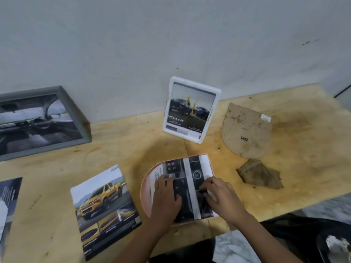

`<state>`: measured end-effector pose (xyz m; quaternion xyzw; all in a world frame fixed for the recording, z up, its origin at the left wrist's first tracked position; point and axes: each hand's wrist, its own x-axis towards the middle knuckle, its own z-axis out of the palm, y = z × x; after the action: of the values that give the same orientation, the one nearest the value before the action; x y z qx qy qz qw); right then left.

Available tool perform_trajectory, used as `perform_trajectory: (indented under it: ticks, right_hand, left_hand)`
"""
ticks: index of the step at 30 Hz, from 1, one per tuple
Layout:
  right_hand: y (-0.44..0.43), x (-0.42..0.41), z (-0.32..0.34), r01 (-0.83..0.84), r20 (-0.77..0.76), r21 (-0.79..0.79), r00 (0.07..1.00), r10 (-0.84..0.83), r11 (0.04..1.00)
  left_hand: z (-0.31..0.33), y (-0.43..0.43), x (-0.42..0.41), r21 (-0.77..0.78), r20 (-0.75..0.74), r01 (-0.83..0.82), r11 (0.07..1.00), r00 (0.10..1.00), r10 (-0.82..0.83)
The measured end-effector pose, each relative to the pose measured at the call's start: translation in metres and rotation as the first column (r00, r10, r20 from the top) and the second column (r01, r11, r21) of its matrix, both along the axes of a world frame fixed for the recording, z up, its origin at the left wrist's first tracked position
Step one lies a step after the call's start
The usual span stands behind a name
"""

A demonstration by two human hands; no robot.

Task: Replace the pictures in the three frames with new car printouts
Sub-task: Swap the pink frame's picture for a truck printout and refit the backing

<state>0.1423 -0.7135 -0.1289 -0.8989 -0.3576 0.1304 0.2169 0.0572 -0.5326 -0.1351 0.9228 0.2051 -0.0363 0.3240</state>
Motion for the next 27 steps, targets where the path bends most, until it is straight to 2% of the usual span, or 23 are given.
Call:
perform_trajectory:
  ticks: [3,5,6,8,10,12,14,18,19,21,24,26,27]
  right_hand:
    - [-0.022,0.054,0.015,0.190,-0.079,0.132,0.980,-0.180,0.973]
    - [-0.041,0.104,0.022,0.343,-0.183,0.229,0.934,-0.306,0.911]
    - [-0.050,0.131,0.025,0.422,-0.227,0.258,0.901,-0.370,0.869]
    - [-0.070,0.186,0.025,0.555,-0.293,0.235,0.823,-0.487,0.798]
    - [-0.088,0.233,0.022,0.635,-0.351,0.143,0.750,-0.561,0.759]
    - [-0.104,0.270,0.017,0.621,-0.361,0.070,0.745,-0.561,0.780]
    - [-0.114,0.298,0.012,0.566,-0.328,0.011,0.781,-0.532,0.824]
    - [-0.122,0.342,-0.005,0.410,-0.278,-0.132,0.859,-0.431,0.902]
    - [-0.122,0.348,-0.008,0.373,-0.290,-0.165,0.867,-0.406,0.913]
    - [-0.124,0.354,-0.014,0.328,-0.285,-0.223,0.879,-0.383,0.918]
    - [-0.131,0.356,-0.016,0.318,-0.119,-0.311,0.922,-0.368,0.896]
    - [-0.137,0.357,-0.015,0.313,-0.029,-0.363,0.938,-0.346,0.877]
    - [-0.141,0.359,-0.015,0.324,-0.032,-0.383,0.931,-0.363,0.865]
  left_hand:
    - [0.015,-0.027,0.045,-0.158,0.112,0.025,0.987,0.994,-0.007]
    - [0.023,-0.052,0.081,-0.359,0.127,-0.032,0.933,0.988,0.083]
    - [0.027,-0.066,0.099,-0.476,0.087,-0.100,0.874,0.983,0.160]
    - [0.034,-0.096,0.132,-0.662,-0.052,-0.278,0.696,0.944,0.327]
    - [0.032,-0.124,0.158,-0.712,-0.164,-0.408,0.571,0.888,0.429]
    - [0.028,-0.148,0.178,-0.705,-0.295,-0.536,0.464,0.817,0.496]
    - [0.025,-0.167,0.195,-0.697,-0.443,-0.643,0.317,0.735,0.513]
    - [0.019,-0.186,0.216,-0.732,-0.557,-0.681,0.035,0.627,0.545]
    - [0.016,-0.188,0.220,-0.733,-0.561,-0.680,0.002,0.606,0.563]
    - [0.012,-0.191,0.227,-0.719,-0.550,-0.695,0.024,0.590,0.591]
    - [0.008,-0.193,0.240,-0.670,-0.554,-0.738,0.072,0.563,0.614]
    - [0.004,-0.193,0.248,-0.642,-0.576,-0.764,0.059,0.532,0.620]
    - [0.003,-0.191,0.251,-0.628,-0.595,-0.778,0.037,0.509,0.622]
